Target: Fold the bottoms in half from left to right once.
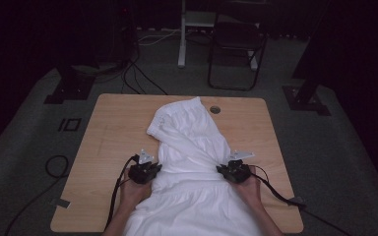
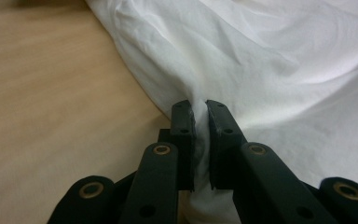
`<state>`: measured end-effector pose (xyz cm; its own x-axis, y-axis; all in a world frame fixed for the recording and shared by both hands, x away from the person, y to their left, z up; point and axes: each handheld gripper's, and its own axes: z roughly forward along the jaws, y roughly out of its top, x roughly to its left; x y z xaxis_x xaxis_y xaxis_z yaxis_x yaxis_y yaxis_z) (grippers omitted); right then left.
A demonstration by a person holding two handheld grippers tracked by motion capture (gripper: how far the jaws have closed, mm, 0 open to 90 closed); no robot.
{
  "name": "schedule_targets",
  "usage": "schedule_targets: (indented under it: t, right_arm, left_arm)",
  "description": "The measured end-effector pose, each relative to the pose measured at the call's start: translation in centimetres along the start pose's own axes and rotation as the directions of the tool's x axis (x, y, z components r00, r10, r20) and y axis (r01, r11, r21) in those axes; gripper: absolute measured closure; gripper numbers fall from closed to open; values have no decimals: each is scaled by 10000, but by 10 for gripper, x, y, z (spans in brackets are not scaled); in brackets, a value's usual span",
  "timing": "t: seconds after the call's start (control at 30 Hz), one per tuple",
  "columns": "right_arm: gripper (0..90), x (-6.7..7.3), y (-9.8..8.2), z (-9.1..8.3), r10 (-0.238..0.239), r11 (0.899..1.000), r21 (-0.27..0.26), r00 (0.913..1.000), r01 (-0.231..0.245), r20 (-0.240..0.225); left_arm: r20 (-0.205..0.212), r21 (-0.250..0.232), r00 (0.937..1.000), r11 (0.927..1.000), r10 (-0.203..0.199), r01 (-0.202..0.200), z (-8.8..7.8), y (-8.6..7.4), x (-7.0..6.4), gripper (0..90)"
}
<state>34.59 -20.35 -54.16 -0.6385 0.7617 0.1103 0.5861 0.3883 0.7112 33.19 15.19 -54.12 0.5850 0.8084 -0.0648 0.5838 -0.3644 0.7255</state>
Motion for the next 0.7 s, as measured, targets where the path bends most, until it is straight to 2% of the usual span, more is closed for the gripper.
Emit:
schedule_targets:
  t: [0.03,0.07,0.13,0.17,0.2,0.23,0.27,0.3,0.33,0.4,0.43,0.47,0.5,0.53,0.57,0.6,0.63,0.67,0.7]
  right_arm:
    - [814,6,-5,-7,-2,9997,241,9997,7,-231]
    - [814,6,-5,-7,-2,9997,241,9997,7,-231]
    - [711,10,-4,-12,-356,9991,248,9993,358,-67]
    - [579,12,2,-16,-769,9969,-185,9970,770,82]
    - [579,12,2,-16,-769,9969,-185,9970,770,82]
    - [502,14,15,-16,-904,9949,-435,9958,910,168]
    - [502,14,15,-16,-904,9949,-435,9958,910,168]
    - [457,17,30,-13,-1152,9904,-742,9931,1165,208]
    - [457,17,30,-13,-1152,9904,-742,9931,1165,208]
    - [413,22,42,-5,-1358,9873,-813,9907,1363,125]
    - [373,30,52,7,-1683,9822,-822,9856,1689,143]
    - [373,30,52,7,-1683,9822,-822,9856,1689,143]
    - [308,38,61,21,-2058,9766,-612,9785,2064,167]
    - [308,38,61,21,-2058,9766,-612,9785,2064,167]
    - [274,44,68,37,-2225,9746,-205,9748,2228,151]
    - [274,44,68,37,-2225,9746,-205,9748,2228,151]
    - [327,46,72,52,-2563,9666,144,9658,2559,389]
    - [327,46,72,52,-2563,9666,144,9658,2559,389]
    - [506,43,74,58,-2880,9575,433,9529,2851,952]
  left_arm:
    - [-62,-33,9998,9998,184,-184,-2,-3,-3,826]
    - [-62,-33,9998,9998,184,-184,-2,-3,-3,824]
    - [-55,-47,9999,9999,139,-140,-1,-2,-3,817]
    - [-15,-30,10000,10000,91,-91,0,-1,-2,809]
    - [-15,-30,10000,10000,91,-91,0,-1,-2,807]
    - [-50,-63,9999,9999,120,-120,0,-1,-3,807]
    - [-90,-57,9998,9999,161,-161,1,-1,-3,807]
    - [-175,-87,9992,9993,352,-354,1,-1,-4,787]
    - [-175,-87,9992,9993,352,-354,1,-1,-4,775]
    - [-202,-108,9992,9993,351,-354,1,-1,-3,761]
    - [-195,-156,9994,9995,284,-287,1,-1,-2,742]
    - [-195,-156,9994,9995,284,-287,1,-1,-2,733]
    - [-233,-176,9993,9994,286,-290,1,-1,-2,720]
    - [-268,-204,9993,9994,258,-263,1,-1,-3,720]
    - [-315,-202,9992,9995,251,-258,1,-2,-3,699]
    - [-361,-212,9990,9995,245,-253,1,-2,-3,699]
    - [-383,-231,9990,9994,233,-242,1,-2,-3,676]
    - [-397,-239,9990,9995,209,-219,1,-3,-3,676]
    - [-416,-237,9989,9995,214,-224,1,-3,-2,665]
